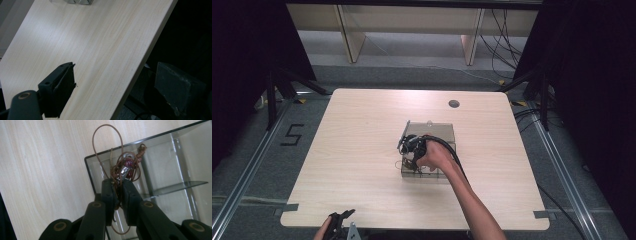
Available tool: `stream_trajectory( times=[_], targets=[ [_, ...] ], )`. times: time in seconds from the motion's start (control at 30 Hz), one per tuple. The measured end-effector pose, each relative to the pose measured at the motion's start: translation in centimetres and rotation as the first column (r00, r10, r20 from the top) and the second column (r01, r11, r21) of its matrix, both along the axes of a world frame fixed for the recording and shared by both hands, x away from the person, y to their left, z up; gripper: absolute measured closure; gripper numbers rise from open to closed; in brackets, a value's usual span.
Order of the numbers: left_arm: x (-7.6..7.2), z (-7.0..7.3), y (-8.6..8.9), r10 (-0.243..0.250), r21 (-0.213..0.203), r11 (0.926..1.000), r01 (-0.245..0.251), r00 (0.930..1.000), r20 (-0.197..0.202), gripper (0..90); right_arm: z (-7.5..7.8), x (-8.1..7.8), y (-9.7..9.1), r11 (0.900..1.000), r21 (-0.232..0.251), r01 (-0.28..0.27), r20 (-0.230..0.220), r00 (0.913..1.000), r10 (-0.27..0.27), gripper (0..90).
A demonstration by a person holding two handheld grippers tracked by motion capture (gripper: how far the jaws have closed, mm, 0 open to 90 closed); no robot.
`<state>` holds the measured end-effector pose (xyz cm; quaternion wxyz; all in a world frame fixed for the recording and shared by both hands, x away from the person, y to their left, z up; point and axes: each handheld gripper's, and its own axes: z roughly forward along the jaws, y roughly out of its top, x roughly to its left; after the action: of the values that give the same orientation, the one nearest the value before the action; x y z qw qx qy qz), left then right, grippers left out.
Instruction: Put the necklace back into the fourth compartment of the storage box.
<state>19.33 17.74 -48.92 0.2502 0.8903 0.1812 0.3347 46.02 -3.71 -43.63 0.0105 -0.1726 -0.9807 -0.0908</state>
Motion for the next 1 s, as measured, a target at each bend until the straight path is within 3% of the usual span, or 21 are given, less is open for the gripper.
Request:
stream_trajectory(
  times=[0.03, 0.2, 0.23, 0.3, 0.6, 0.63, 0.77, 0.83, 0.93, 0.97, 1.0],
  targets=[
    [0.0, 0.0, 0.0, 0.002, -0.003, 1.0000, -0.002, 1.0000, -0.001, 15.8, -0.3, 0.3, 0.1, 0.9996, 0.007, -0.028, -0.006, 0.9996, 0.028, 81.7],
    [0.0, 0.1, 0.1, 0.001, 0.004, 1.0000, -0.001, 1.0000, -0.008, 15.8, -0.7, 0.4, 0.2, 0.9991, 0.007, -0.041, -0.023, 0.9989, 0.041, 78.1],
    [0.0, 0.0, 0.0, 0.010, -0.004, 0.9999, -0.010, 0.9999, 0.012, 15.8, -0.7, 0.5, 0.1, 0.9996, 0.025, -0.015, -0.013, 0.9998, 0.016, 73.9],
    [0.0, 0.0, 0.0, 0.010, -0.007, 0.9999, -0.010, 0.9999, 0.009, 15.8, -0.6, 0.7, -0.1, 0.9992, 0.040, 0.004, -0.026, 0.9997, -0.002, 69.9],
    [0.0, 0.1, 0.1, 0.002, -0.010, 1.0000, -0.002, 1.0000, 0.000, 15.8, 0.6, 1.1, -1.2, 0.9960, 0.076, 0.048, 0.015, 0.9986, -0.050, 66.4],
    [0.0, 0.0, 0.1, 0.015, -0.006, 0.9999, -0.015, 0.9998, 0.010, 15.8, 1.0, 1.0, -1.5, 0.9947, 0.073, 0.073, 0.013, 0.9972, -0.074, 65.8],
    [0.2, 0.0, 0.2, 0.005, -0.006, 1.0000, -0.005, 0.9999, -0.016, 15.8, 1.3, 1.2, -2.1, 0.9935, 0.091, 0.069, 0.024, 0.9972, -0.071, 65.0],
    [0.1, 0.0, 0.1, 0.010, -0.006, 0.9999, -0.011, 0.9999, -0.006, 15.8, 1.4, 1.2, -2.2, 0.9927, 0.089, 0.082, 0.024, 0.9962, -0.084, 64.9],
    [0.1, 0.1, 0.2, 0.003, 0.025, 0.9997, -0.003, 1.0000, -0.001, 15.8, 1.9, 1.1, -2.6, 0.9917, 0.093, 0.089, 0.030, 0.9953, -0.093, 64.1],
    [0.1, -0.1, 0.1, 0.008, -0.010, 0.9999, -0.008, 0.9999, -0.012, 15.8, 2.1, 0.9, -2.9, 0.9896, 0.106, 0.097, 0.038, 0.9941, -0.102, 63.6],
    [0.1, -0.1, 0.1, 0.007, -0.005, 1.0000, -0.007, 0.9999, -0.014, 15.8, 2.2, 1.0, -3.0, 0.9894, 0.112, 0.092, 0.041, 0.9944, -0.097, 63.4]
  ],
)
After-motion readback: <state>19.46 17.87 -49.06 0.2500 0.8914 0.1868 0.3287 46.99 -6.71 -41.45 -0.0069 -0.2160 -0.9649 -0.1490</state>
